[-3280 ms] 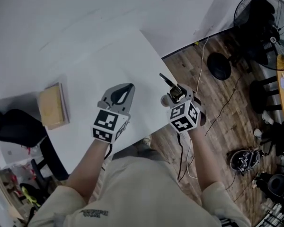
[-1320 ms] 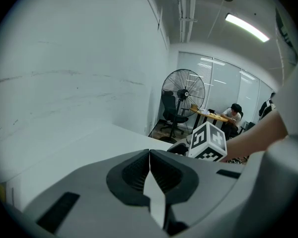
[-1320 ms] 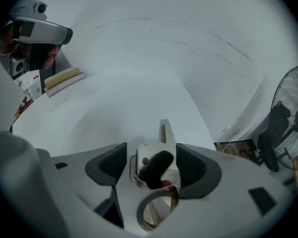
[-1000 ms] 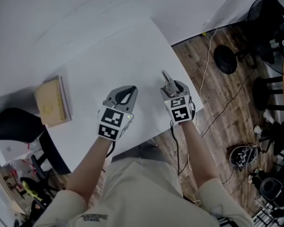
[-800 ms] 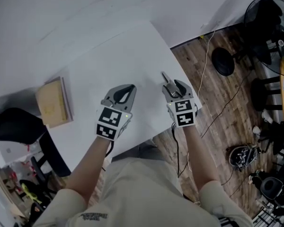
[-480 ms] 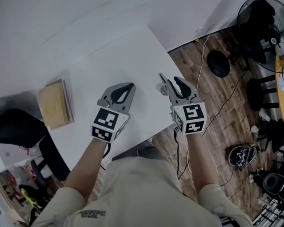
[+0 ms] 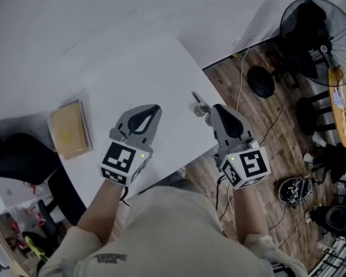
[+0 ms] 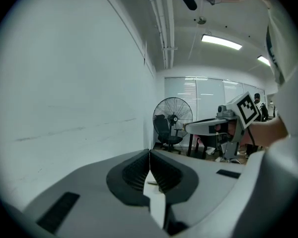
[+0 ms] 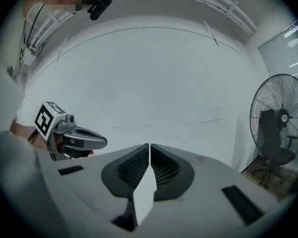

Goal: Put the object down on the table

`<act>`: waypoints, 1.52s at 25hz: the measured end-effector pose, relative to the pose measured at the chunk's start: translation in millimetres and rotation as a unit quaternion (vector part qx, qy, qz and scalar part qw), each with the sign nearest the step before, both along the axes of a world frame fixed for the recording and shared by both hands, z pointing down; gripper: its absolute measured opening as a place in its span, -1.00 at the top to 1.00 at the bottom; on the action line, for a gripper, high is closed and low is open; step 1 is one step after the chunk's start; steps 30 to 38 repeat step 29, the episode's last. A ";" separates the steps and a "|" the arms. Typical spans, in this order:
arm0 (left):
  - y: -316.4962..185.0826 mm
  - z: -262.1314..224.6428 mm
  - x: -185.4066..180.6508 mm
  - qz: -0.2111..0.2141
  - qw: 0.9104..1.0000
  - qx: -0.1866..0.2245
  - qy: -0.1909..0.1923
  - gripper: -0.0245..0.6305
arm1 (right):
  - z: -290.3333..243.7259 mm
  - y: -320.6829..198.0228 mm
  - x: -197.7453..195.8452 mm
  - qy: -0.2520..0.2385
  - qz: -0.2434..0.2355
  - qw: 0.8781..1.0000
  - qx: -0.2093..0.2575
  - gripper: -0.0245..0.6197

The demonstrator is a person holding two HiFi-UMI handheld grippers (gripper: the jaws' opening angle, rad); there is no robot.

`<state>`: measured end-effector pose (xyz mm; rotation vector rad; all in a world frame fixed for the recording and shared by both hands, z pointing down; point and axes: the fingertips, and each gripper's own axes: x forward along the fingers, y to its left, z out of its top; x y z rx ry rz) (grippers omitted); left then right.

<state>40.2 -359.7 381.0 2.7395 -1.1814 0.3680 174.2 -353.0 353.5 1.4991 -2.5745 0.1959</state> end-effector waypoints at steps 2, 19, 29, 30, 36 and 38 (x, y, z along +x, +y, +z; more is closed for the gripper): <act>6.4 -11.1 -1.4 0.003 1.000 0.009 0.000 0.86 | -10.6 12.1 -1.2 -0.008 0.000 1.000 0.003 0.83; 47.1 -28.6 -16.7 0.006 1.000 0.018 0.017 0.86 | -13.5 70.3 -31.4 -0.009 -0.030 0.999 -0.019 0.85; 52.2 -35.2 -21.5 0.009 1.000 0.024 0.018 0.86 | -15.1 69.2 -28.1 0.008 -0.015 1.000 -0.017 0.85; 52.2 -35.2 -21.5 0.009 1.000 0.024 0.018 0.86 | -15.1 69.2 -28.1 0.008 -0.015 1.000 -0.017 0.85; 52.2 -35.2 -21.5 0.009 1.000 0.024 0.018 0.86 | -15.1 69.2 -28.1 0.008 -0.015 1.000 -0.017 0.85; 52.2 -35.2 -21.5 0.009 1.000 0.024 0.018 0.86 | -15.1 69.2 -28.1 0.008 -0.015 1.000 -0.017 0.85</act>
